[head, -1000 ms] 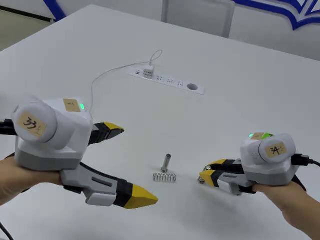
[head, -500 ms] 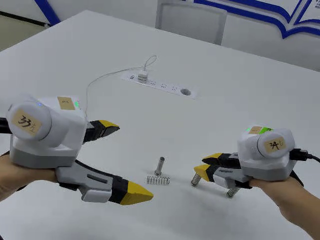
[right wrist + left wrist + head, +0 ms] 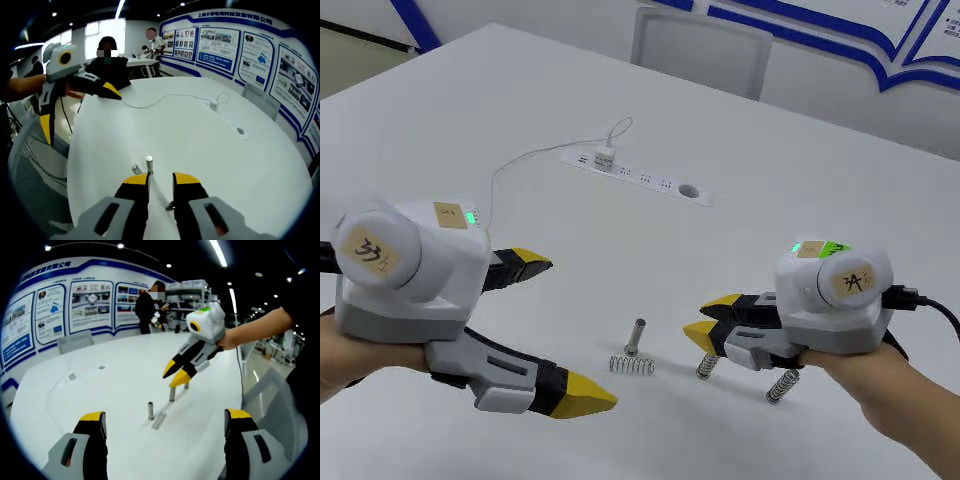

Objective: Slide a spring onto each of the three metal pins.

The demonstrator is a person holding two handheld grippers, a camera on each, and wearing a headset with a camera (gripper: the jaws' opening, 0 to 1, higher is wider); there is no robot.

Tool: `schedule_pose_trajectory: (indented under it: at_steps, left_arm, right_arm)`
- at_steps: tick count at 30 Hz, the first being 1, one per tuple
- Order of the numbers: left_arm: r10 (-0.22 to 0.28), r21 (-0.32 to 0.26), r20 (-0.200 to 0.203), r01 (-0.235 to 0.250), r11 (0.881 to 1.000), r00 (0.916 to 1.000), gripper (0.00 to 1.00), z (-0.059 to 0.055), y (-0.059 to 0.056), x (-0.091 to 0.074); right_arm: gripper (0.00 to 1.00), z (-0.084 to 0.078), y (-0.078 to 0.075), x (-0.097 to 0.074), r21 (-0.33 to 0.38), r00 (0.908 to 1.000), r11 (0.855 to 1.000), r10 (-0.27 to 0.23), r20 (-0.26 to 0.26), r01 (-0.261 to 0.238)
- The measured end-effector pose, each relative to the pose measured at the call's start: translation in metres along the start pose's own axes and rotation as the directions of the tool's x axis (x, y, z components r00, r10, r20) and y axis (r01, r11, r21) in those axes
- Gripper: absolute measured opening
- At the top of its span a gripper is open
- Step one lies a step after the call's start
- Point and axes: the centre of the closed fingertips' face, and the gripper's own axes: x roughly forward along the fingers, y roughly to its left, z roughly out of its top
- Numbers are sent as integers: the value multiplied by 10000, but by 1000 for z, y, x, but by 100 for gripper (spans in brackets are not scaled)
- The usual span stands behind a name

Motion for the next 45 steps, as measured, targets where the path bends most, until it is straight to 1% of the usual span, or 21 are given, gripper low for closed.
schedule_pose_trajectory:
  at_steps: [3, 7, 9, 13, 16, 19, 20, 22, 25, 30, 33, 35, 41, 45]
  left_arm:
    - [38, -28, 7, -38, 10000, 10000, 100, 0, 2, -1]
    - [106, -83, 36, -106, 9999, 9999, 100, 1, 5, -3]
    - [115, -141, 86, -114, 9998, 9999, 100, 1, 6, -3]
    - [137, -181, 73, -135, 9997, 9999, 100, 0, 6, -3]
    - [149, -193, -2, -149, 9997, 9999, 100, -3, 6, -3]
    - [121, -293, 16, -120, 9995, 9999, 100, -4, 5, -1]
    - [42, -361, 86, -39, 9993, 10000, 100, -3, 2, 1]
    - [-61, -300, 13, 61, 9995, 10000, 100, -5, -2, 4]
    - [-79, -206, -218, 74, 9998, 9997, 100, -10, -4, 8]
    - [-111, -319, -237, 103, 9994, 9997, 100, -14, -5, 8]
    - [-143, -318, -389, 131, 9994, 9991, 100, -19, -5, 8]
    - [-125, -335, -459, 110, 9994, 9989, 100, -22, -3, 7]
    - [12, -502, -495, -37, 9987, 9988, 100, -27, 3, 3]
    - [53, -570, -560, -85, 9983, 9984, 100, -31, 6, 1]
  right_arm:
    - [19, 1, 6, 5, -373, 9996, 9990, 245, -150, -251]
    - [19, -1, 15, 13, -940, 9978, 9940, 526, -402, -562]
    - [20, -2, 19, 16, -1051, 9967, 9920, 649, -484, -697]
    - [20, -7, 26, 22, -1505, 9934, 9840, 844, -771, -953]
    - [20, -8, 31, 24, -1704, 9910, 9786, 1018, -872, -1155]
    - [20, -11, 35, 27, -1909, 9880, 9725, 1149, -1032, -1330]
    - [20, -12, 35, 29, -1943, 9871, 9714, 1173, -1085, -1368]
    - [20, -16, 36, 31, -2097, 9847, 9670, 1196, -1265, -1444]
    - [20, -20, 37, 34, -2364, 9820, 9599, 1178, -1475, -1506]
    - [20, -25, 41, 38, -2667, 9768, 9483, 1289, -1711, -1719]
    - [20, -30, 41, 42, -2855, 9729, 9411, 1288, -1919, -1809]
    - [20, -32, 42, 44, -2890, 9706, 9383, 1353, -1992, -1901]
    - [20, -35, 40, 52, -2971, 9657, 9327, 1427, -2168, -2045]
    - [20, -43, 39, 59, -3113, 9582, 9249, 1424, -2482, -2181]
